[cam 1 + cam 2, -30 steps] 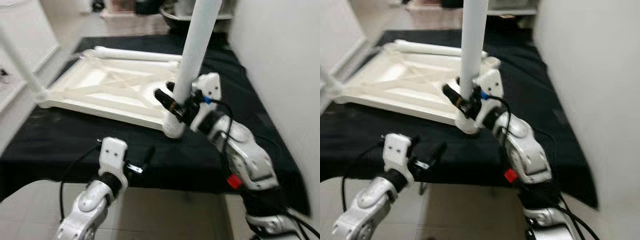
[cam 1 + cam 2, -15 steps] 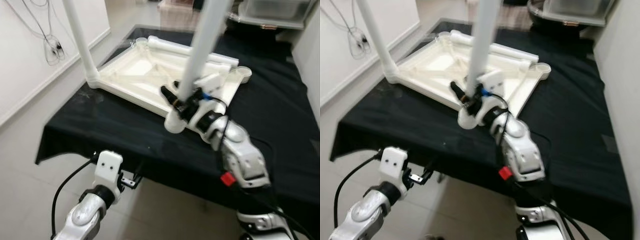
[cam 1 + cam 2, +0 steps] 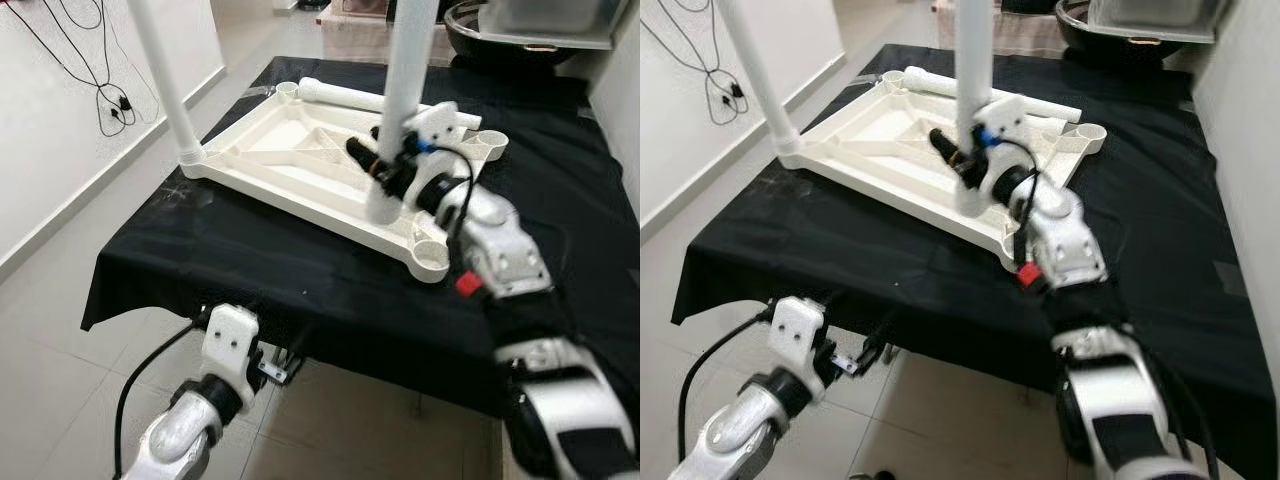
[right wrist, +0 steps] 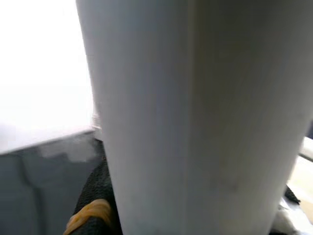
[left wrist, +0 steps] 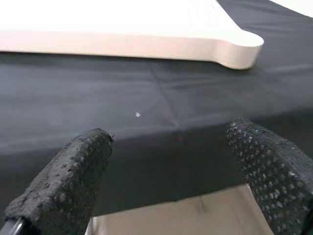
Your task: Building children table
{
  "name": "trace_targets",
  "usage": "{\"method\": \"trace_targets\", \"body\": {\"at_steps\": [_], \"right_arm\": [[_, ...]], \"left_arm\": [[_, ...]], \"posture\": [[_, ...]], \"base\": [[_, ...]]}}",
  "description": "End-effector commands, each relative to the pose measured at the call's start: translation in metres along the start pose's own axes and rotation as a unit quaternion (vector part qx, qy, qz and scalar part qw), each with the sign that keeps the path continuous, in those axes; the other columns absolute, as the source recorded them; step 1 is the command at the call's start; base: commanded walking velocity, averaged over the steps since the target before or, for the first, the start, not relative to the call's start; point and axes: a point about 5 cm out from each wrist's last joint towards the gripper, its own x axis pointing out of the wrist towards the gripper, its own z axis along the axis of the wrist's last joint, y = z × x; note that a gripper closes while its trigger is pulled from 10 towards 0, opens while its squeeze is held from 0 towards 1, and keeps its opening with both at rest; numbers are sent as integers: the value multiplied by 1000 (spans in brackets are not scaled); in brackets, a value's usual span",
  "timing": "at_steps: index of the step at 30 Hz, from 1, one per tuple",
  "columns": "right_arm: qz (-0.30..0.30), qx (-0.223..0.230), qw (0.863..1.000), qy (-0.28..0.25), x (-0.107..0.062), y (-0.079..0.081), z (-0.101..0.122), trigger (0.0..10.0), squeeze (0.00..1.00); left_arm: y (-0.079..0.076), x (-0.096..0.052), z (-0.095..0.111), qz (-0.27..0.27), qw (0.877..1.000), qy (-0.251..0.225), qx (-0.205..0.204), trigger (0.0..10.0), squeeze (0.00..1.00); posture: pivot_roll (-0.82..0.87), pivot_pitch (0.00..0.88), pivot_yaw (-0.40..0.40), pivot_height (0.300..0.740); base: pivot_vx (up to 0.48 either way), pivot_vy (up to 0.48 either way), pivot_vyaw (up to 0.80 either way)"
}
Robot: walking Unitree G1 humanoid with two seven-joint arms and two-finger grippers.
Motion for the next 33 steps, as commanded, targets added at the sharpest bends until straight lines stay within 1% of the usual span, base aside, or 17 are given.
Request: {"method": "trace_targets", "body": {"at_steps": [1, 2, 3, 4, 5, 6, 10, 12, 13, 16, 18, 20, 22, 24, 26, 29, 33], "right_arm": [[30, 6, 999, -24, -2, -4, 6, 10000, 0], [34, 4, 999, -26, -3, -6, 8, 10000, 0], [25, -14, 1000, -9, -3, -13, 7, 10000, 0], [25, -14, 1000, -9, -3, -13, 7, 10000, 0], [9, -36, 999, 15, -3, -23, 6, 10000, 0], [4, -39, 999, 18, -3, -26, 6, 10000, 0], [7, -32, 999, 11, -3, -27, 8, 10000, 0], [36, -5, 999, -6, -5, -25, 9, 10000, 0], [58, -1, 998, -3, -7, -26, 7, 10000, 0], [73, 0, 997, 1, -8, -28, 7, 10000, 0], [112, 0, 994, 15, -17, -36, 8, 10000, 0], [172, 28, 985, 5, -32, -45, 17, 10000, 0], [172, 28, 985, 5, -32, -45, 17, 10000, 0], [217, 49, 975, -8, -43, -50, 25, 10000, 0], [231, 30, 972, 23, -52, -56, 27, 10000, 0], [215, -24, 972, 89, -57, -64, 26, 10000, 0], [214, -27, 975, 60, -63, -72, 42, 10000, 0]], "left_arm": [[-3, -4, 1, -7, 1000, 5, -3, 10000, 0], [-3, -5, 1, -6, 1000, 6, -4, 10000, 0], [-5, -8, 2, -12, 1000, 7, -5, 10000, 0], [-5, -8, 2, -12, 1000, 7, -5, 10000, 0], [-7, -10, 5, -21, 1000, 9, -5, 10000, 0], [-8, -12, 8, -19, 1000, 7, -6, 10000, 0], [-8, -13, 13, -15, 1000, 3, -7, 10000, 0], [-7, -14, 18, -11, 1000, -2, -4, 10000, 0], [-7, -16, 21, -10, 1000, -3, -2, 10000, 0], [-7, -17, 23, -10, 1000, -4, -2, 10000, 0], [-10, -21, 26, -13, 1000, -2, -3, 10000, 0], [-10, -22, 28, -13, 1000, 0, -6, 10000, 0], [-10, -22, 28, -13, 1000, 0, -6, 10000, 0], [-11, -21, 29, -11, 1000, 1, -10, 10000, 0], [-13, -20, 30, -9, 1000, -2, -15, 10000, 0], [-15, -21, 32, -11, 1000, 0, -17, 10000, 0], [-15, -22, 31, -11, 1000, 3, -17, 10000, 0]], "posture": [[62, 308, 0, 740], [62, 308, 0, 740], [68, 328, 3, 740], [68, 328, 3, 740], [74, 342, 4, 740], [85, 356, 7, 740], [98, 367, 11, 740], [112, 380, 20, 740], [119, 389, 26, 740], [120, 392, 28, 740], [119, 405, 36, 740], [113, 413, 34, 740], [113, 413, 34, 740], [111, 416, 35, 740], [108, 422, 35, 740], [107, 424, 38, 740], [107, 424, 38, 740]], "base": [[0, 0, 0], [0, 0, 0], [0, 0, 0], [0, 0, 0], [0, 0, 0], [0, 0, 0], [0, 0, 0], [0, 0, 0], [0, 0, 0], [0, 0, 0], [0, 0, 0], [0, 0, 0], [0, 0, 0], [0, 0, 0], [0, 0, 0], [0, 0, 0], [0, 0, 0]]}}
